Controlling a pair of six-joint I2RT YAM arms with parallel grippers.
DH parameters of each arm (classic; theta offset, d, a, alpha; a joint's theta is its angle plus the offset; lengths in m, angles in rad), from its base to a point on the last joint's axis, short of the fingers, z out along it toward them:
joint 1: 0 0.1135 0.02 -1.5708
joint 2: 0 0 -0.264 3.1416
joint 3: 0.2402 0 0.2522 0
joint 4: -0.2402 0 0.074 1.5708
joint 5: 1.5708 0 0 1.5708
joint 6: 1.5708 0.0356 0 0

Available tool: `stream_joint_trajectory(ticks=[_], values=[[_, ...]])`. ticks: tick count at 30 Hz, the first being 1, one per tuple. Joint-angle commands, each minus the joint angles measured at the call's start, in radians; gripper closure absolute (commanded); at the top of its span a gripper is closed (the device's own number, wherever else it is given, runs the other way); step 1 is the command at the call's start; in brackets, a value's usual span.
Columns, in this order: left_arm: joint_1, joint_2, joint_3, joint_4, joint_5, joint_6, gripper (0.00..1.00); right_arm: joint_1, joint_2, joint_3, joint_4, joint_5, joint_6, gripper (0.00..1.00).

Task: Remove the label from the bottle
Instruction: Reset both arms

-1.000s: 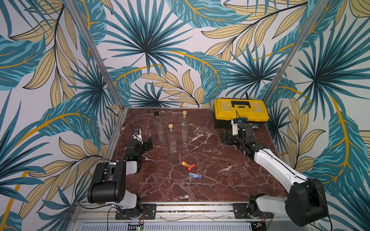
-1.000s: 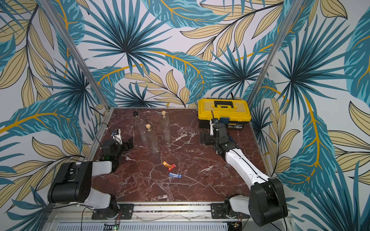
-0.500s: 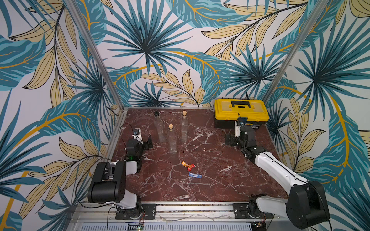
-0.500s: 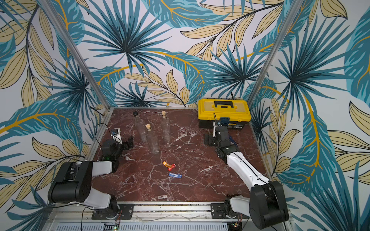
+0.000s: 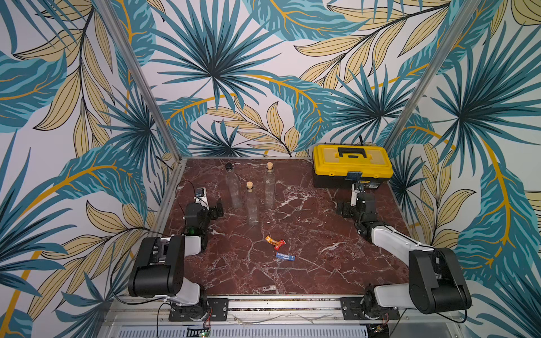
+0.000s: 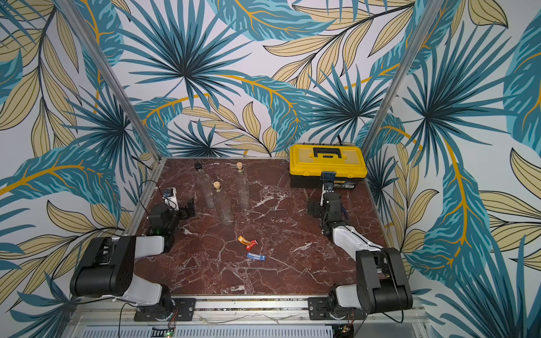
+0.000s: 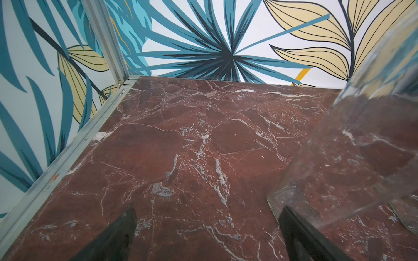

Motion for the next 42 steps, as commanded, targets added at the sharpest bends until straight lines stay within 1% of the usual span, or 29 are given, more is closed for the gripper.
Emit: stream_joint_trajectory(ticks=[1, 8, 11, 13, 16, 18, 22, 23, 26, 42], values=[[-0.005, 0.005, 0.000, 0.021, -0.006, 0.013, 0.00, -0.019, 0.014, -0.032, 0.111, 0.001, -0.011, 0.01], [-0.006, 0.005, 0.000, 0.020, -0.007, 0.014, 0.00, -0.054, 0.001, -0.072, 0.181, -0.019, 0.000, 0.01], [-0.007, 0.005, 0.000, 0.022, -0.006, 0.014, 0.01, -0.060, -0.019, -0.134, 0.300, -0.014, -0.028, 0.00], [-0.006, 0.005, 0.000, 0.021, -0.007, 0.013, 0.00, -0.070, -0.016, -0.161, 0.353, -0.009, -0.021, 0.00], [-0.006, 0.005, 0.000, 0.022, -0.007, 0.013, 0.01, -0.074, -0.001, -0.171, 0.382, -0.018, -0.009, 0.00], [-0.006, 0.005, 0.000, 0.021, -0.006, 0.013, 0.00, -0.077, 0.027, -0.193, 0.453, 0.005, 0.001, 0.00], [-0.006, 0.005, 0.000, 0.021, -0.009, 0.014, 0.01, -0.077, 0.094, -0.221, 0.562, -0.017, -0.013, 0.00], [-0.007, 0.005, 0.000, 0.021, -0.008, 0.014, 0.00, -0.078, 0.103, -0.218, 0.566, -0.023, -0.021, 0.01], [-0.007, 0.005, 0.000, 0.021, -0.007, 0.013, 0.00, -0.078, 0.095, -0.192, 0.502, -0.021, -0.013, 0.00], [-0.008, 0.006, 0.001, 0.021, -0.012, 0.016, 0.00, -0.077, 0.092, -0.194, 0.501, -0.027, -0.020, 0.00]])
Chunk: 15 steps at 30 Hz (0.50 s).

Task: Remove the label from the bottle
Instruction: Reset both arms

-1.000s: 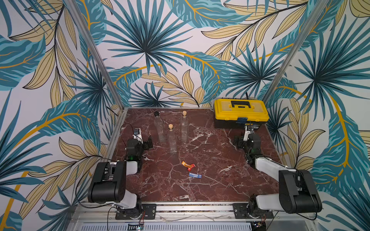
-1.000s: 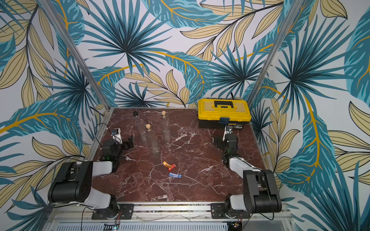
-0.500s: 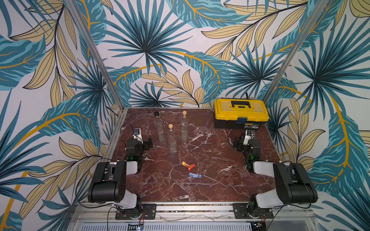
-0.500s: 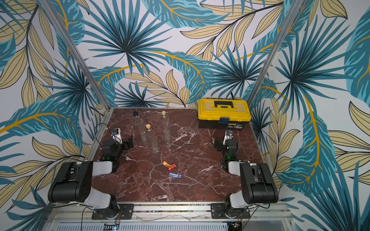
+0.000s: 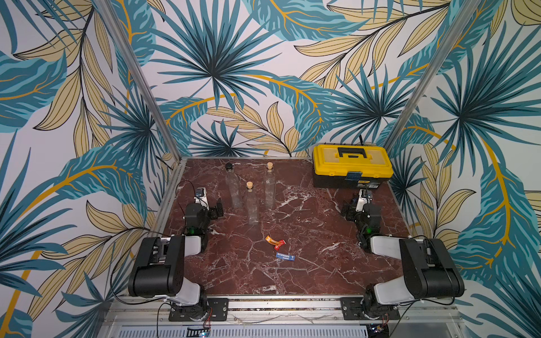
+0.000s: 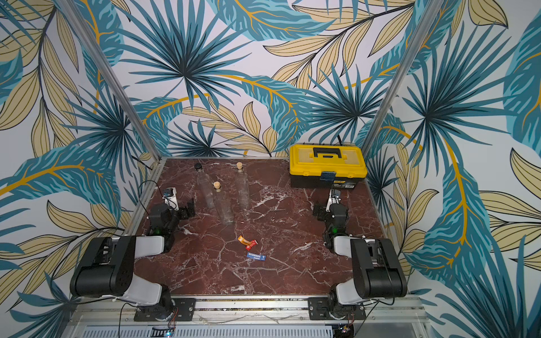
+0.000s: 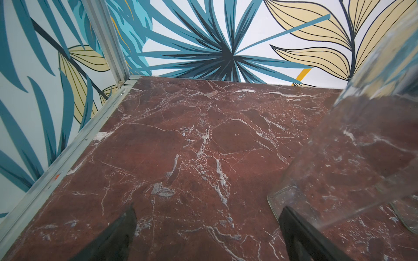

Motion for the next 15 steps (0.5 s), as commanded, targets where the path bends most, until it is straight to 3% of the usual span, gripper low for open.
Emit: stream_joint_trajectory(ticks=[1, 15], values=[[-0.008, 0.006, 0.001, 0.020, -0.009, 0.014, 0.00, -0.005, -0.007, 0.003, 0.013, -0.012, -0.009, 0.00], [-0.017, 0.011, 0.006, 0.021, -0.005, 0.030, 0.01, -0.005, -0.006, 0.003, 0.011, -0.011, -0.008, 0.00]])
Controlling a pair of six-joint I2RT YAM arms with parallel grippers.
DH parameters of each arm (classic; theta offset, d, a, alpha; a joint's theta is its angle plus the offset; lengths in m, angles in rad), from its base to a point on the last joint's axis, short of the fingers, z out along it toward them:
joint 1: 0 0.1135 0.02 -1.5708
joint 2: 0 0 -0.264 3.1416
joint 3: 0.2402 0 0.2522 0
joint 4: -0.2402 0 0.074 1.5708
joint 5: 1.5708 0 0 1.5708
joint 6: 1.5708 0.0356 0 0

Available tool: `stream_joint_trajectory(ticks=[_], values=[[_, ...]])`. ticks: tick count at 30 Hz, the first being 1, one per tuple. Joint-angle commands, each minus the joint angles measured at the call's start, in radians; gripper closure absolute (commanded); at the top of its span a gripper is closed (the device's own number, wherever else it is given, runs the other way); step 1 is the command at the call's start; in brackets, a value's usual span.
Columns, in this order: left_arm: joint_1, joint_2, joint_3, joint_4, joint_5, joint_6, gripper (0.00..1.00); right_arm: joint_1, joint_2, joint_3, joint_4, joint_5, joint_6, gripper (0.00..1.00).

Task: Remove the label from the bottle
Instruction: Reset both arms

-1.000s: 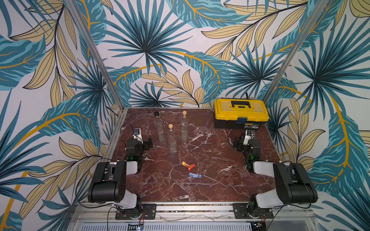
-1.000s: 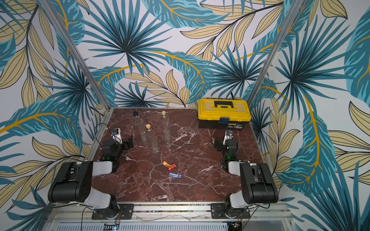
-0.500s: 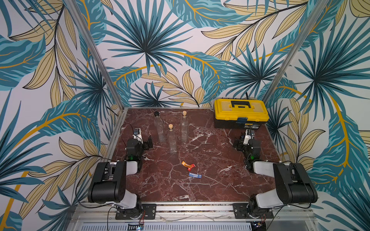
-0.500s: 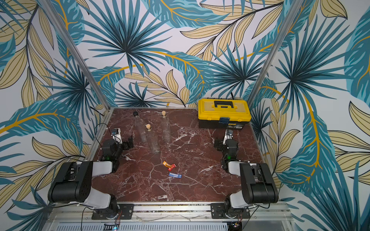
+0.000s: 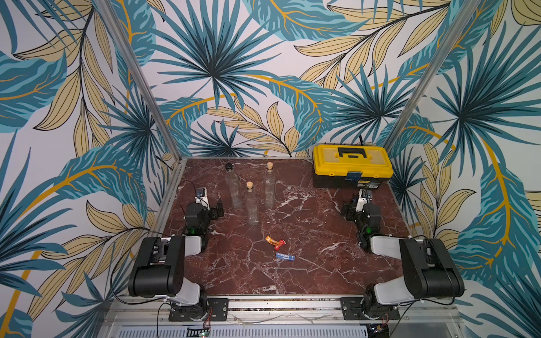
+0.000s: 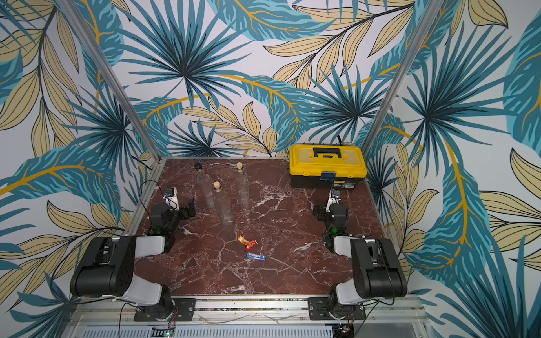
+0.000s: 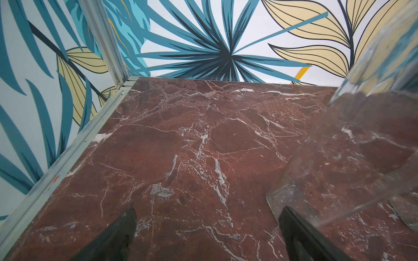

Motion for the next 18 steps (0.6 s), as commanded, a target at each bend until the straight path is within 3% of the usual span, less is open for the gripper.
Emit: stream_joint_trajectory(ticks=[1, 18], values=[[-0.009, 0.010, 0.006, 0.021, -0.004, 0.017, 0.00, -0.005, -0.006, 0.003, 0.011, -0.008, -0.009, 0.01], [-0.016, 0.012, 0.006, 0.021, -0.013, 0.021, 0.00, -0.005, -0.006, 0.006, 0.007, -0.012, -0.011, 0.00]])
